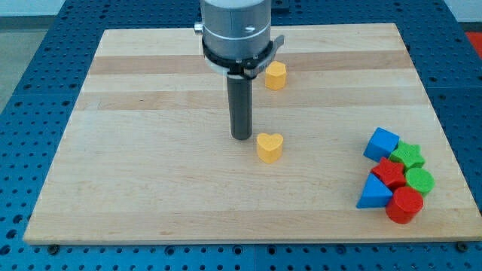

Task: Slide the heart into the group of blocks

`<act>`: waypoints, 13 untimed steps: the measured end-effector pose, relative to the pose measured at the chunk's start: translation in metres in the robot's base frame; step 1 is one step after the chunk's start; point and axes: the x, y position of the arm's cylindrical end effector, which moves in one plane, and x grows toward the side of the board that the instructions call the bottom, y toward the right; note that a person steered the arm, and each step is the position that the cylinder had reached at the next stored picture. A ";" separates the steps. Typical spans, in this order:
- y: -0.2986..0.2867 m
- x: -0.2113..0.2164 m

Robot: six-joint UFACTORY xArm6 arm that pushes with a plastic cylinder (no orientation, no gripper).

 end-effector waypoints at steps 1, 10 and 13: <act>0.003 0.017; 0.110 0.022; -0.002 -0.011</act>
